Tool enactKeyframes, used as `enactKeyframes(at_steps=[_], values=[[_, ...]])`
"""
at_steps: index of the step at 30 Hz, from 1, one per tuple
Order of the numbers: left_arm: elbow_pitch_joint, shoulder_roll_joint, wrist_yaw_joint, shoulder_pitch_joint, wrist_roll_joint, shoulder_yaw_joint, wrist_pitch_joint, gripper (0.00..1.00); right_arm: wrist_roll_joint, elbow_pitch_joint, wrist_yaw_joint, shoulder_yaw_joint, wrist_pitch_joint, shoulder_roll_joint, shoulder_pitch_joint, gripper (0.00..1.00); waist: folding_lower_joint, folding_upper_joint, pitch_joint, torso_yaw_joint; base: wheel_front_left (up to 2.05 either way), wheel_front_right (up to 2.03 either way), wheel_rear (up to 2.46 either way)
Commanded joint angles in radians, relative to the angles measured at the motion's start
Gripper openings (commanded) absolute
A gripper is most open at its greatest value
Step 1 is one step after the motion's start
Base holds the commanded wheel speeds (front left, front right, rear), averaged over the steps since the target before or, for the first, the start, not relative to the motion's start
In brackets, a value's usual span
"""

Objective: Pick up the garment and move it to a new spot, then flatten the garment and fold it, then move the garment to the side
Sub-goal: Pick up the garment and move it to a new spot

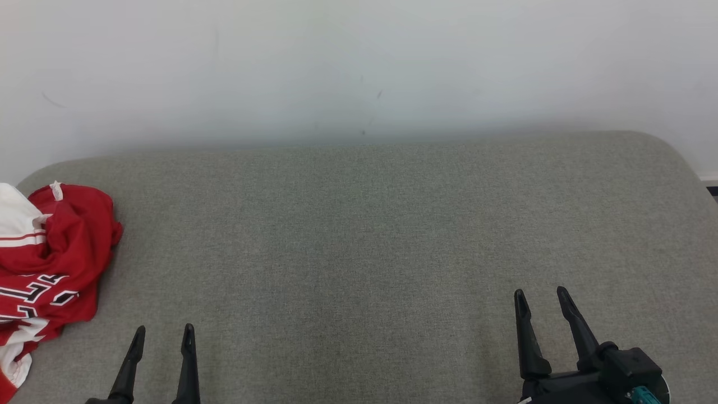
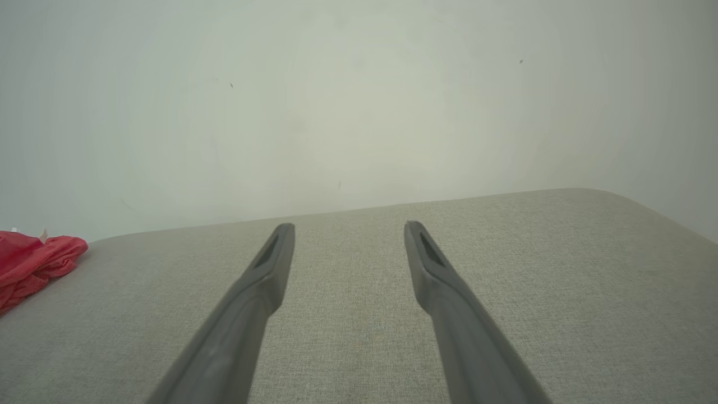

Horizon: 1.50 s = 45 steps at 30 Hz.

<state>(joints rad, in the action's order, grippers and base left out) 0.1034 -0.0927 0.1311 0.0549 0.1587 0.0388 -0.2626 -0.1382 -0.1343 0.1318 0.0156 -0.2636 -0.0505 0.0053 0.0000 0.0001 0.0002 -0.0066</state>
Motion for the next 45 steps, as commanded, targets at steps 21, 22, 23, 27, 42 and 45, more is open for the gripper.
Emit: enactKeyframes(at_steps=[21,22,23,27,42,45], values=[[0.023,-0.003,-0.001,0.019,-0.013,0.023,-0.004,1.0,-0.028,-0.017,-0.002,-0.001,-0.001,0.001,0.026,1.0,0.0,-0.0001,-0.011,0.171,0.0,0.0,0.0],[0.024,-0.002,-0.001,0.017,-0.014,0.024,-0.004,1.0,-0.029,-0.018,-0.002,0.0,-0.001,0.001,0.025,1.0,0.0,-0.0001,-0.011,0.185,0.0,0.0,0.0],[0.024,-0.002,-0.001,0.016,-0.016,0.029,-0.004,1.0,-0.029,-0.021,-0.002,-0.002,-0.001,0.001,0.024,1.0,0.0,-0.0001,-0.012,0.198,0.0,0.0,0.0],[0.028,0.001,-0.001,0.014,-0.024,0.038,-0.004,1.0,-0.034,-0.027,-0.002,0.0,-0.001,0.001,0.029,1.0,0.0,-0.0001,-0.018,0.256,0.0,0.0,0.0],[0.032,0.005,-0.007,0.045,-0.038,0.081,-0.004,1.0,-0.054,-0.042,-0.002,-0.012,-0.001,0.001,0.04,1.0,0.0,-0.0001,-0.041,0.481,0.0,0.0,0.0],[0.031,0.007,-0.009,0.049,-0.035,0.096,-0.004,1.0,-0.053,-0.045,-0.002,-0.024,-0.001,0.001,0.03,1.0,0.0,-0.0001,-0.036,0.499,0.0,0.0,0.0]])
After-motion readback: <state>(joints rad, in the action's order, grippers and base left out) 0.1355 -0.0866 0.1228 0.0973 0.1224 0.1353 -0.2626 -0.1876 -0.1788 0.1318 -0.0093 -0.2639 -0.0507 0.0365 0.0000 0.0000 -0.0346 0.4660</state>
